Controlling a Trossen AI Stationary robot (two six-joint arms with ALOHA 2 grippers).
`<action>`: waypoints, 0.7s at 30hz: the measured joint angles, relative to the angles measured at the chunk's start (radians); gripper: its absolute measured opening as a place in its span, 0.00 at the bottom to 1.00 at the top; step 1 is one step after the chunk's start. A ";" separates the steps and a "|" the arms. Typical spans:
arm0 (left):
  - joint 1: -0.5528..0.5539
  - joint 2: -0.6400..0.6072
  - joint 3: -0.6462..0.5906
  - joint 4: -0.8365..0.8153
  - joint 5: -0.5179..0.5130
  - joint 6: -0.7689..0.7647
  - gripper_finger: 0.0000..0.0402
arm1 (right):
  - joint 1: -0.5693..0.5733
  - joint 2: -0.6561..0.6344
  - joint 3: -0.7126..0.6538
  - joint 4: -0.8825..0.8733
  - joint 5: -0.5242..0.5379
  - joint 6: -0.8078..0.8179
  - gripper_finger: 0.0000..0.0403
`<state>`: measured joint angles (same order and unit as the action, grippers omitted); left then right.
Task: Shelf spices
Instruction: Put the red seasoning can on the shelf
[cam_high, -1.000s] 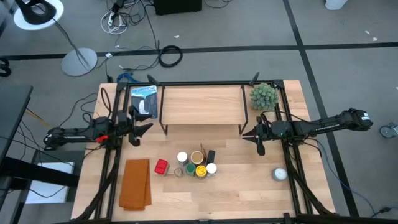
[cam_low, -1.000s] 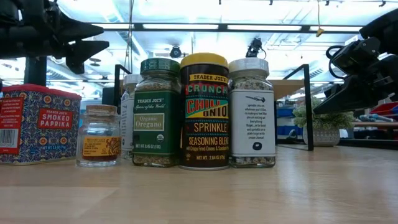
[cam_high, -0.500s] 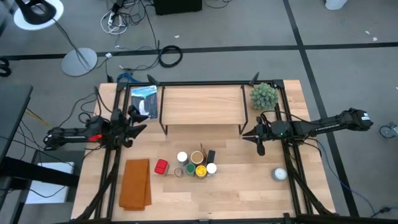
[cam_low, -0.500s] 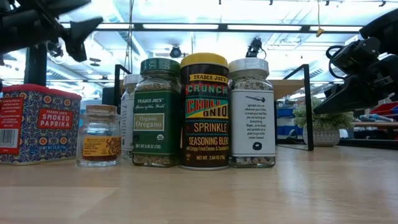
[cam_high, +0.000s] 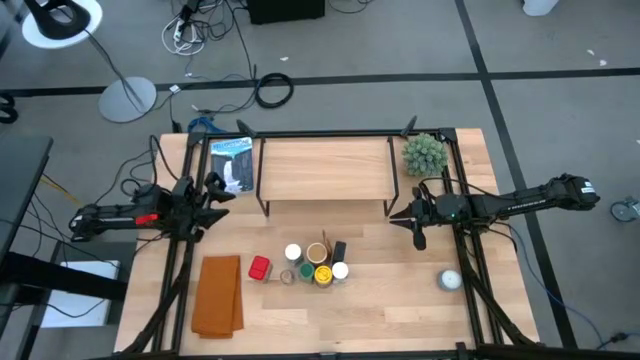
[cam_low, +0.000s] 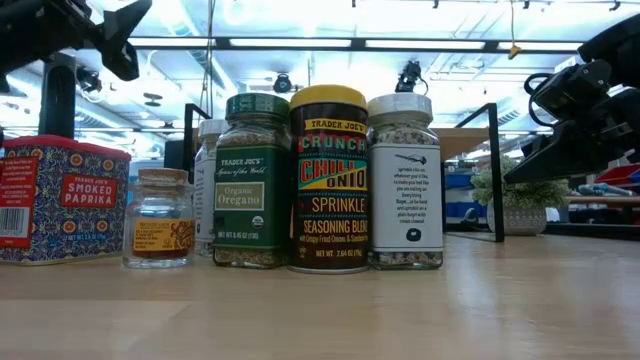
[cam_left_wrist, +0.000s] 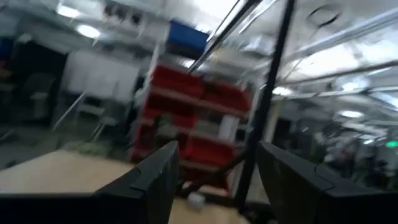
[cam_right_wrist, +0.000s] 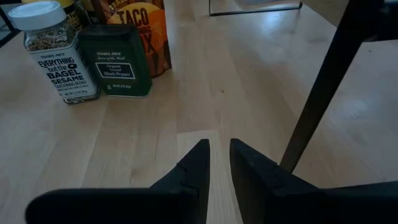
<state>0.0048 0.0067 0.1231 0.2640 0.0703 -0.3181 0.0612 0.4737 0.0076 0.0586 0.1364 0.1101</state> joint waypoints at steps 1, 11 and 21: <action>0.000 0.000 0.031 -0.068 -0.013 0.002 0.55 | 0.000 0.000 0.000 0.000 0.000 0.000 0.16; 0.000 0.060 0.302 -0.487 -0.088 -0.018 0.55 | 0.000 0.000 0.000 0.000 0.000 0.000 0.16; 0.000 0.187 0.381 -0.424 -0.103 -0.186 0.55 | 0.000 0.000 0.000 0.000 0.000 0.000 0.16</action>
<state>0.0048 0.1939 0.5045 -0.1604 -0.0322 -0.5046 0.0612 0.4736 0.0076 0.0586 0.1364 0.1100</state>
